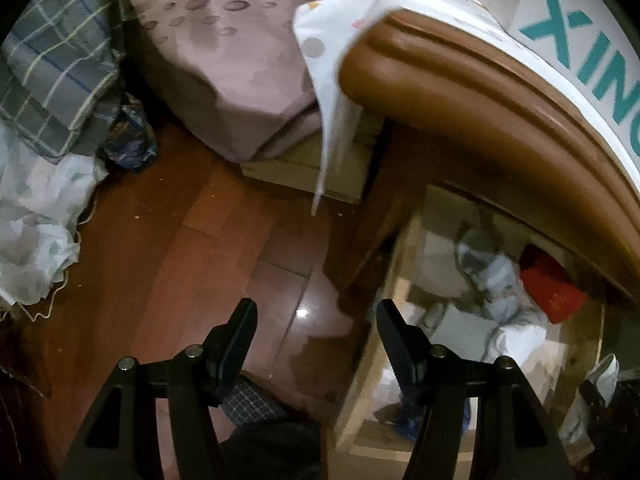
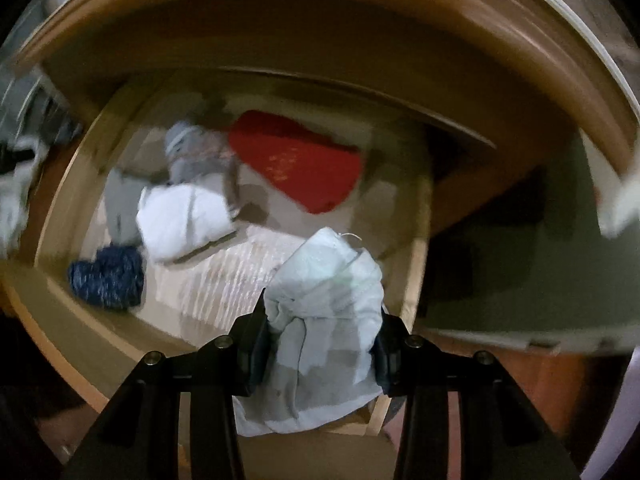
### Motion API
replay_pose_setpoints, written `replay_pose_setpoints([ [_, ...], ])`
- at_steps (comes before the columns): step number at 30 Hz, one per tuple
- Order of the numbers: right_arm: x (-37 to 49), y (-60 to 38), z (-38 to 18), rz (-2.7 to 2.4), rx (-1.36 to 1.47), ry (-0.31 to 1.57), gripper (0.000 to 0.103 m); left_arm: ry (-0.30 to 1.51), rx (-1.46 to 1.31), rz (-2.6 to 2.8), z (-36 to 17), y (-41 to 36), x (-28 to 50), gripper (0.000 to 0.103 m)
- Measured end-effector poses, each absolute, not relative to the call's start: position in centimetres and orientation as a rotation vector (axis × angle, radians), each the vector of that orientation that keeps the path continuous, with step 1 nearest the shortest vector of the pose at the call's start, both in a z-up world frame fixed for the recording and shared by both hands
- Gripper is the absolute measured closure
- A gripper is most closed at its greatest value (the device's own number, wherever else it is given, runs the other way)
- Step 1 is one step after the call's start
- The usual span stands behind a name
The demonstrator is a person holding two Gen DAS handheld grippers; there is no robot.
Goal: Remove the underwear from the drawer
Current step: 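Grasp the dark blue sparkly garment with the left tool while the right tool holds the pale garment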
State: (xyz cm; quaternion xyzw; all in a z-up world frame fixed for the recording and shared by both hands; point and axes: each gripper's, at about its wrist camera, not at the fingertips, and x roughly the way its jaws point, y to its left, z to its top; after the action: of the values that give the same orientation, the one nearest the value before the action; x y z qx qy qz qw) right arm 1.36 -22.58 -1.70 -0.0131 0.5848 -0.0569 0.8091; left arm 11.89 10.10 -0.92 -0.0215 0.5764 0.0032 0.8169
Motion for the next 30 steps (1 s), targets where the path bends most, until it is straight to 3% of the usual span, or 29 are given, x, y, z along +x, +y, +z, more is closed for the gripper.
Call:
replay_pose_setpoints([
  [20,-1.6,-25.8,-0.8,-0.266,0.152,1.098,0.064,1.277,0.048,-0.222,-2.2,4.0,9.6,0.040],
  [30,-2.8,-27.6,1.0,-0.297,0.225,1.023,0.064,1.428,0.141,-0.385,-5.3,0.2,8.4,0.040],
])
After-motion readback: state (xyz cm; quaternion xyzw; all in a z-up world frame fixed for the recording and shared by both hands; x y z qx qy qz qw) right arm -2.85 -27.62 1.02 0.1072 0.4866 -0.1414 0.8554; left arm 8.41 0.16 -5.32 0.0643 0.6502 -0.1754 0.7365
